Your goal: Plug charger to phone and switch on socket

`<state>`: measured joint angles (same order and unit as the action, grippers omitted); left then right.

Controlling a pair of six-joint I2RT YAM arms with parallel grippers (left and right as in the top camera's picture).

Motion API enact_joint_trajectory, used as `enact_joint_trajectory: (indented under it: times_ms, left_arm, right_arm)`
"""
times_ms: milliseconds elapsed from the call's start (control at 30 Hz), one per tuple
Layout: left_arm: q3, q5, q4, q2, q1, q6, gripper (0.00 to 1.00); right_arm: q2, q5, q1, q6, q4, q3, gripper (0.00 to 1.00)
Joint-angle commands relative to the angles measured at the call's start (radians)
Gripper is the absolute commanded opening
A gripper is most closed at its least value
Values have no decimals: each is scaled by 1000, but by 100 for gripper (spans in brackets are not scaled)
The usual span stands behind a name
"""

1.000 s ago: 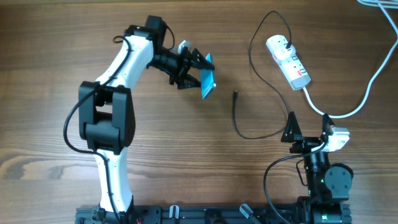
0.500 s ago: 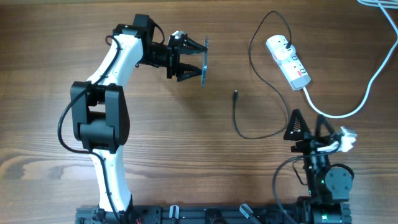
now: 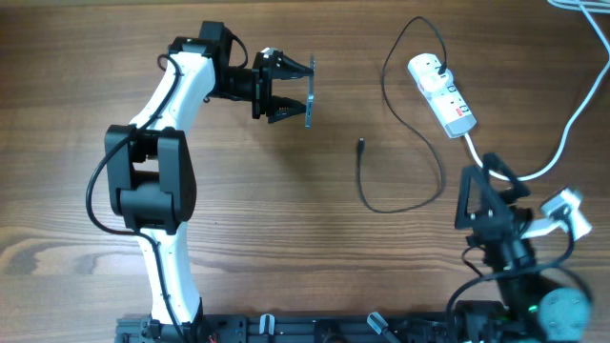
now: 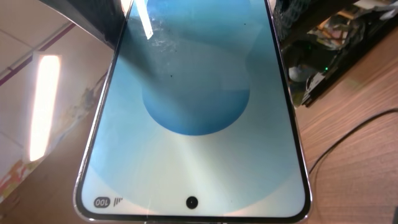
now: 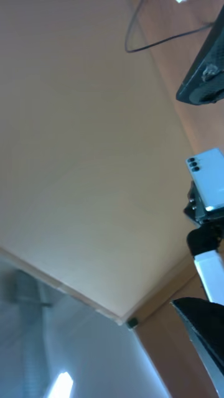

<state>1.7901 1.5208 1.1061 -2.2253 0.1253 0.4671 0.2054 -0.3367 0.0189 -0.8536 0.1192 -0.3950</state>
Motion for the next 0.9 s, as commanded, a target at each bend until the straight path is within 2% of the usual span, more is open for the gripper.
enact_joint_trajectory:
  times_ms: [0,167,233,300,400,467,533,633,733,867]
  left_arm:
    - [-2,53,-2,41,-19,40,69]
    - [-2,54,-3,41,-25,127,69]
    - [-2,53,-2,41,-25,136,69]
    - [-2,54,-2,41,-25,154,69]
    - [-2,53,-3,41,-25,170,69]
    - [-2,53,-3,41,-26,170,69]
    - [-2,53,-3,41,-26,170,69]
    - [-2,53,-3,41,-26,170,69]
    - [-2,53,-3,41,-26,170,69]
    - [-2,53,-3,41,-26,170,69]
  right_arm:
    - [246,-119,5,292,-230,-331,100]
    - [660,-187,-19,499,-781,-820,100]
    - [776,-169,-48,524,-928,-940,100]
    - [867,-190,-65,494,-974,-1003,100]
    - [957,-309,-66,356,-995,-1011,100]
    - [1015,-444,-67,434,-951,-1011,100]
    - [1052,-467,-82,486,-951,-1011,100]
    - [1062,-236,-164,491,-1014,-1017,100]
    - [1097,259,-395,474,-1155,-1105,100]
    - [1225,562,-599,391,-1332,-1301,99]
